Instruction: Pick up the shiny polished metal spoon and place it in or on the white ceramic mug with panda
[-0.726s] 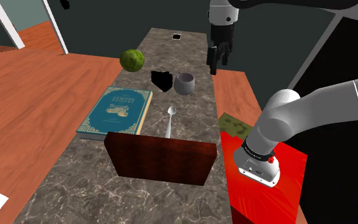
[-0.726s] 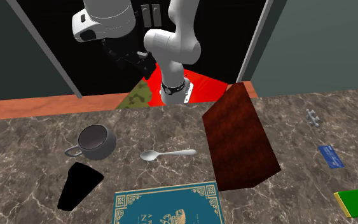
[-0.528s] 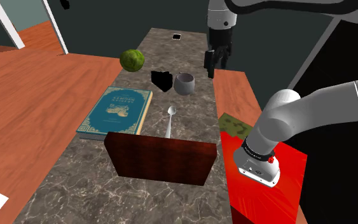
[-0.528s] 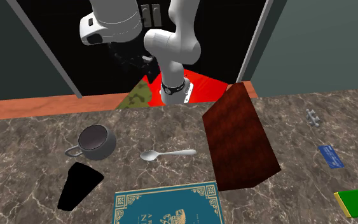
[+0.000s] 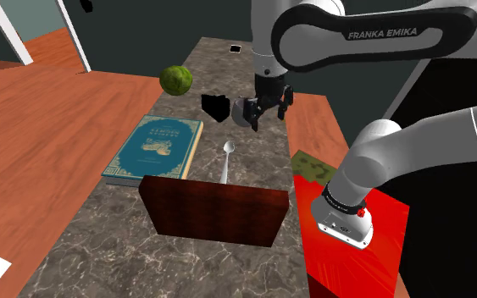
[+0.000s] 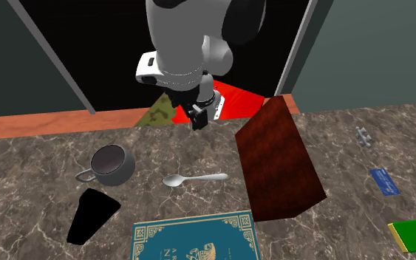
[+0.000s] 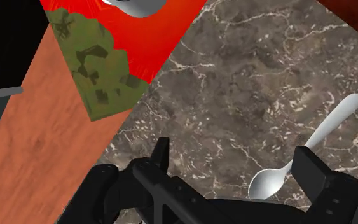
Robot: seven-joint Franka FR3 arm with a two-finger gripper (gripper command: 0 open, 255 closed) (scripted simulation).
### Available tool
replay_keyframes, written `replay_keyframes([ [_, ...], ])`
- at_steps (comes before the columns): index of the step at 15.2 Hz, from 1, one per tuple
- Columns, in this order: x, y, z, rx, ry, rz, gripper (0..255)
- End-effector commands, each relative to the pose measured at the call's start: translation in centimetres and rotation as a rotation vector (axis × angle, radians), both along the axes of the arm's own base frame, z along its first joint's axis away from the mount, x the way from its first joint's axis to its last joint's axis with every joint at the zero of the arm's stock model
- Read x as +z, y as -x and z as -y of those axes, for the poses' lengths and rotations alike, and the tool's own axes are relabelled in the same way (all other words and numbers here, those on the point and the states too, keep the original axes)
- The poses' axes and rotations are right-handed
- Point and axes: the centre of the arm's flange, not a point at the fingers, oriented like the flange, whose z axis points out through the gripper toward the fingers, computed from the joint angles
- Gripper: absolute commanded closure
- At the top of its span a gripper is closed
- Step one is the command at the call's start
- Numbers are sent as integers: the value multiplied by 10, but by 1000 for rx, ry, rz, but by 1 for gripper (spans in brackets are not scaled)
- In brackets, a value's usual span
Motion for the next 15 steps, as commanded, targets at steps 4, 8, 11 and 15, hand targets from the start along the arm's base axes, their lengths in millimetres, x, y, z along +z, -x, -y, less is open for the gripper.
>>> replay_keyframes([
  [4,-47,-20,-47,-221,53,56,0],
  [8,-84,-44,-80,-390,96,98,0],
  [11,-111,-66,-100,-517,128,129,0],
  [15,-134,-77,-105,-572,142,143,0],
])
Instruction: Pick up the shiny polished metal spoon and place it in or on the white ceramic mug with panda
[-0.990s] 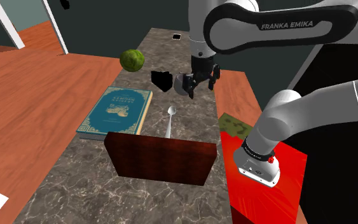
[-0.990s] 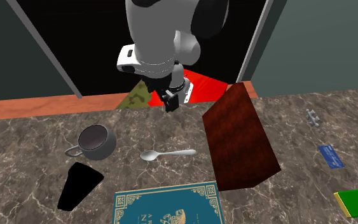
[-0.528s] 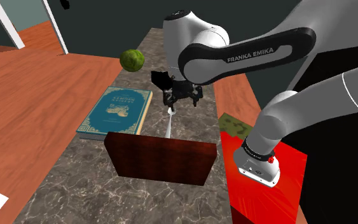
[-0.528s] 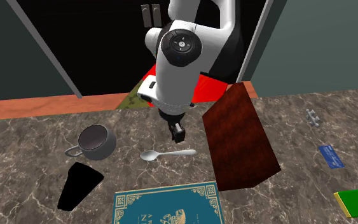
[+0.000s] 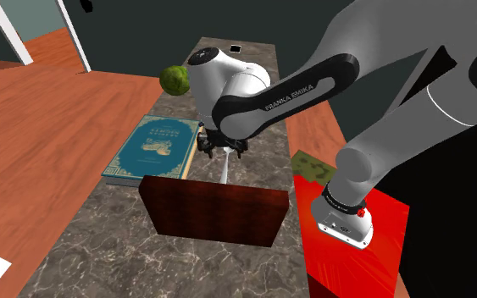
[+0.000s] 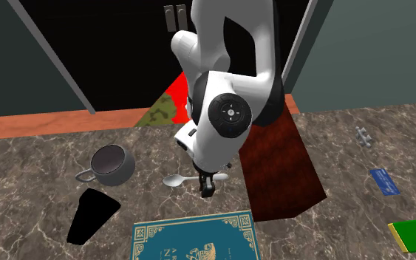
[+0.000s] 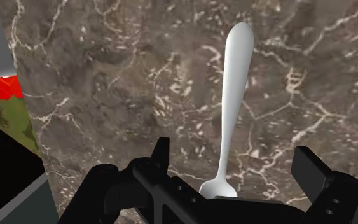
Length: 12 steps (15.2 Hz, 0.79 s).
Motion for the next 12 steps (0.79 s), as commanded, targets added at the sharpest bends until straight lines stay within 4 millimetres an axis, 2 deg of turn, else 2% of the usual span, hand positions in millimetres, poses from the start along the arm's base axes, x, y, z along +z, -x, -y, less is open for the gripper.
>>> replay_keyframes([
  [1,-11,-1,2,-9,1,3,0],
  [5,-34,0,6,-9,1,3,0],
  [12,-34,0,6,-9,1,3,0],
])
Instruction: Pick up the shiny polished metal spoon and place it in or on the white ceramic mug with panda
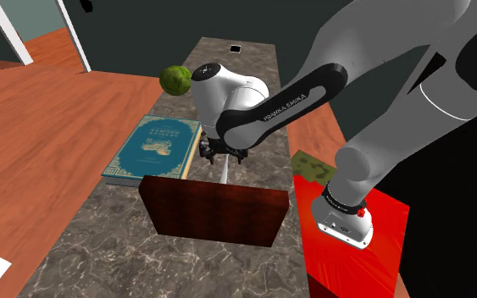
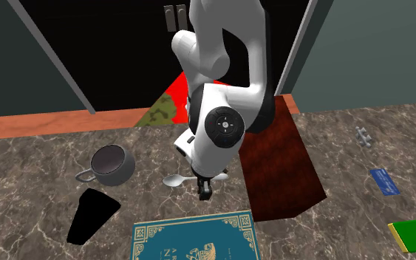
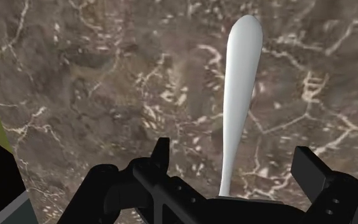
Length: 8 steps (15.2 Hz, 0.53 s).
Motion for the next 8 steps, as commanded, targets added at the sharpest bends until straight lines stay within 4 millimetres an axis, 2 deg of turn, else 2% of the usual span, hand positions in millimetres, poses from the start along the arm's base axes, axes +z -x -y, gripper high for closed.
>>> replay_keyframes([
  [1,0,0,0,0,0,0,0],
  [2,0,0,0,0,0,0,255],
  [8,0,1,0,0,0,0,255],
])
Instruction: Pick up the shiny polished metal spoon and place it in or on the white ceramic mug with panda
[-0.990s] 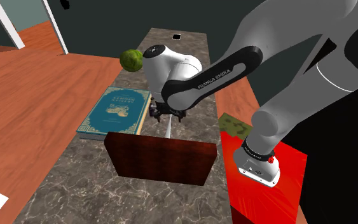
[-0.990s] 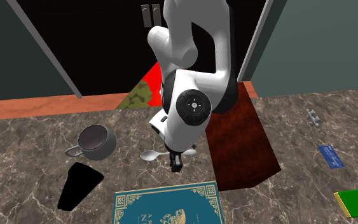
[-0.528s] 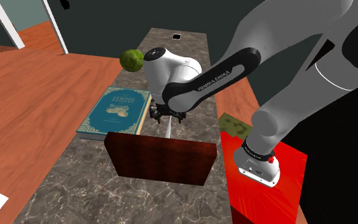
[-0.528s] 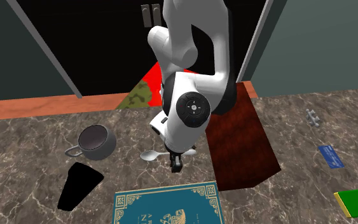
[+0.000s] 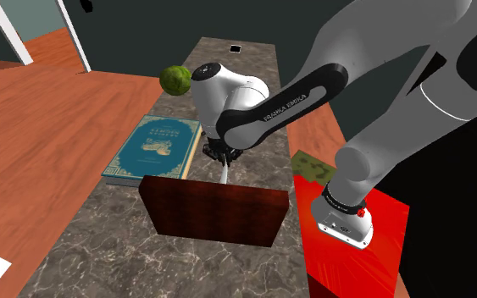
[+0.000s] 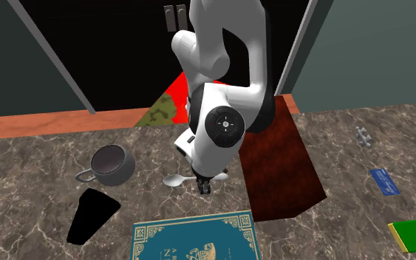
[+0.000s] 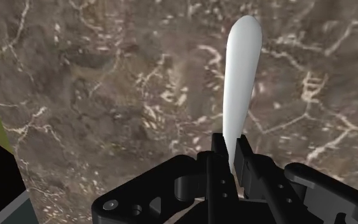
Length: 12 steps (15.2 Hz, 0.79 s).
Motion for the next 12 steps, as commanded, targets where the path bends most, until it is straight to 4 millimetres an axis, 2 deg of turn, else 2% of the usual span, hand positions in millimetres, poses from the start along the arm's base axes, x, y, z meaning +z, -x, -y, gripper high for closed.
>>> replay_keyframes([
  [1,0,0,0,0,1,-2,255],
  [3,-1,0,0,0,1,-1,255],
  [12,47,0,0,0,1,-1,255],
])
